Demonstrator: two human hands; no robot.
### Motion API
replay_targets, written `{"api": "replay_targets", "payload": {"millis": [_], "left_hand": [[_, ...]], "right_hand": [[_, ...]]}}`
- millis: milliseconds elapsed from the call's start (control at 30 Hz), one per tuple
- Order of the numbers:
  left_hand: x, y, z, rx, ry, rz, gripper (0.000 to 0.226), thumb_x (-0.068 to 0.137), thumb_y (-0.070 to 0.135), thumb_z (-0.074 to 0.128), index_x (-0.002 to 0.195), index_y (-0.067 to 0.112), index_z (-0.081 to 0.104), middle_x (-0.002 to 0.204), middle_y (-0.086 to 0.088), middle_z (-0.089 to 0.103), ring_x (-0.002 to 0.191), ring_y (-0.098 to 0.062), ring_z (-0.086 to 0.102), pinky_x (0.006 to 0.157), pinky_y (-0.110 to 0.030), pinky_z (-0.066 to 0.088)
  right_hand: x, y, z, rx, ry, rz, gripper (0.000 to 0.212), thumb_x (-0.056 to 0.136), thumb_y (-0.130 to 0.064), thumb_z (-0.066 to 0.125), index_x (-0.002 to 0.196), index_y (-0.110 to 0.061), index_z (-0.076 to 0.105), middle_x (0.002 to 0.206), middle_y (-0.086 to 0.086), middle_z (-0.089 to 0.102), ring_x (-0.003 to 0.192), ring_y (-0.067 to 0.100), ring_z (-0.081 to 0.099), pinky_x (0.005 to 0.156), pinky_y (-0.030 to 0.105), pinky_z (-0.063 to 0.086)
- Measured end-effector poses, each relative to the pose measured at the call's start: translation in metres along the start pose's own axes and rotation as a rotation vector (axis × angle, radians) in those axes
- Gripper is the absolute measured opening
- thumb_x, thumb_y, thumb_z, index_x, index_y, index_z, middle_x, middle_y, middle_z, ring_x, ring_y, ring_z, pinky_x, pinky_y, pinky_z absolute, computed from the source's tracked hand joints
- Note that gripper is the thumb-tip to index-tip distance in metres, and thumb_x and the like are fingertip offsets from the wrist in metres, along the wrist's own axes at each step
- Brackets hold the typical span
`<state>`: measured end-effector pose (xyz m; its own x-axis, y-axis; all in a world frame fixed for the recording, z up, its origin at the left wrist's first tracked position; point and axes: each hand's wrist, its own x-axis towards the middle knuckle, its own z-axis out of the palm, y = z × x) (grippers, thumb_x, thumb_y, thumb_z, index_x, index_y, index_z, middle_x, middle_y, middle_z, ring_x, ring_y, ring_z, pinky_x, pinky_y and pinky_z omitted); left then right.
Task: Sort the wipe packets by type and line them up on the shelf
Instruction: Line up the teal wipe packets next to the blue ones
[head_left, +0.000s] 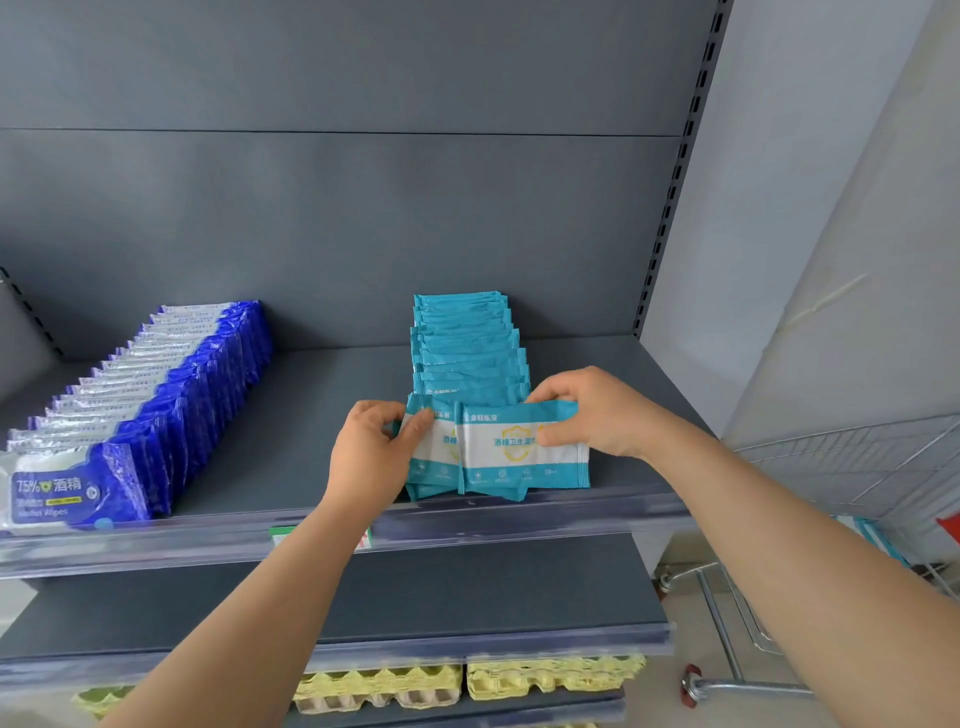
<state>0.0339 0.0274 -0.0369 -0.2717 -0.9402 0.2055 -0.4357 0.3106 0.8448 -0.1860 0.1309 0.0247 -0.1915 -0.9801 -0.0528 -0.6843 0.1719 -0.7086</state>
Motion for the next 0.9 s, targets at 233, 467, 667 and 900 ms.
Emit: {"api": "replay_targets", "payload": {"millis": [233, 467, 667, 900], "left_hand": [[-0.014, 0.011, -0.02, -0.171, -0.337, -0.087, 0.026, 0.078, 0.052, 0.066, 0.098, 0.036, 0.062, 0.118, 0.006, 0.053, 0.096, -0.013, 0.064, 0.072, -0.027, 0.057], [-0.009, 0.004, -0.013, 0.083, -0.276, 0.016, 0.053, 0.066, 0.043, 0.083, 0.106, 0.032, 0.05, 0.112, 0.014, 0.048, 0.092, -0.005, 0.057, 0.063, -0.016, 0.052], [0.003, 0.008, -0.006, 0.127, -0.21, 0.057, 0.069, 0.064, 0.04, 0.086, 0.113, 0.031, 0.039, 0.118, 0.013, 0.049, 0.104, -0.01, 0.055, 0.078, -0.031, 0.057], [-0.011, 0.001, -0.02, 0.142, -0.258, 0.25, 0.083, 0.085, 0.042, 0.067, 0.146, 0.042, 0.011, 0.126, 0.017, 0.041, 0.094, -0.006, 0.059, 0.08, -0.028, 0.053]], "right_hand": [[0.015, -0.016, 0.024, -0.126, -0.019, -0.033, 0.049, 0.075, -0.02, 0.08, 0.12, -0.018, 0.062, 0.13, -0.006, 0.055, 0.121, 0.011, 0.05, 0.095, 0.022, 0.038], [0.017, 0.001, 0.029, -0.143, -0.022, 0.002, 0.058, 0.063, -0.039, 0.086, 0.104, -0.034, 0.046, 0.122, -0.009, 0.046, 0.109, 0.011, 0.05, 0.091, 0.035, 0.05], [0.025, -0.006, 0.028, -0.171, 0.09, -0.076, 0.085, 0.066, -0.035, 0.085, 0.133, -0.038, 0.033, 0.126, -0.003, 0.035, 0.111, 0.013, 0.045, 0.09, 0.026, 0.041], [0.018, 0.01, 0.032, -0.269, 0.019, -0.11, 0.098, 0.068, -0.043, 0.082, 0.147, -0.041, 0.023, 0.148, -0.008, 0.005, 0.137, 0.019, 0.016, 0.117, 0.041, 0.022]]}}
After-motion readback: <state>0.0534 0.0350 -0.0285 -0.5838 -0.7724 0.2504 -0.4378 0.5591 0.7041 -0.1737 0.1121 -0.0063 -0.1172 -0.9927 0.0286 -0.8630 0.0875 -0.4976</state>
